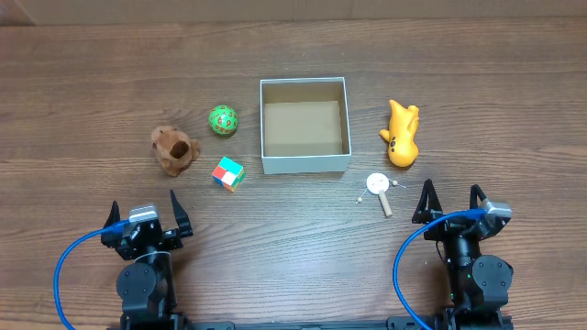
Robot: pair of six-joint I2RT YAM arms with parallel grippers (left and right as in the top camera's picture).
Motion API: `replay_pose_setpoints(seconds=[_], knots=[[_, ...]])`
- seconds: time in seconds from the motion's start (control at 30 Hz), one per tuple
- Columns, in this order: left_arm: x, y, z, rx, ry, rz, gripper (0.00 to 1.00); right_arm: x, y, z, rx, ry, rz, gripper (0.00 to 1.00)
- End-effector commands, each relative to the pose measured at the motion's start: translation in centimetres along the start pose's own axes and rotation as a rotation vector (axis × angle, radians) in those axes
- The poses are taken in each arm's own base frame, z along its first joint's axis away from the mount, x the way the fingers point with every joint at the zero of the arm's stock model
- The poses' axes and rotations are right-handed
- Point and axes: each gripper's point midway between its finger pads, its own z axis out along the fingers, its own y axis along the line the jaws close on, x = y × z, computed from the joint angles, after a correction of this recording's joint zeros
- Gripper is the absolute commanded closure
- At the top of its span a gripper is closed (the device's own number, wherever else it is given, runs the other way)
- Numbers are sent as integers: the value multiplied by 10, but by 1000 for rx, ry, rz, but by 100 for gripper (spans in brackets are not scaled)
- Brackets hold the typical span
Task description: Pack container
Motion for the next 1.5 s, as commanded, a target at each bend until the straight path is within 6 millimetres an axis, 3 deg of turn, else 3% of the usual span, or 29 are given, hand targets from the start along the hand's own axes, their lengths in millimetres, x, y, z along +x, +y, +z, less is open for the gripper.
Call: replay_pose_setpoints(seconds=[0.0,0.1,0.2,0.3,0.43,0.57,0.67,0.73,0.8,0.97,1.23,1.47], knots=[[1,2,0,-13,1,13,0,-7,-1,0,7,-41,3,0],[1,2,0,-13,1,13,0,-22,-7,-1,46,-108,5,0],[1,2,0,-13,1,13,0,-40,15,-4,-68,-171,-19,0],[1,2,0,-13,1,13,0,-54,22,-8,-88,-174,-21,0],[1,2,0,-13,1,13,0,-75,22,-11,-37,-126,-28,0],[1,2,0,-13,1,13,0,-111,32,-7,-19,-69,-93,0],[1,2,0,-13,1,13,0,-134,39,4,5,36,-156,0],[1,2,0,-13,1,13,0,-138,40,16,19,116,-196,0],[1,2,0,-13,1,13,0,-133,41,34,27,238,-235,0],[1,2,0,-13,1,13,0,-85,50,86,-51,542,-224,0],[1,2,0,-14,1,13,0,7,45,133,-121,792,-160,0],[1,2,0,-13,1,13,0,32,31,162,-85,796,-177,0]])
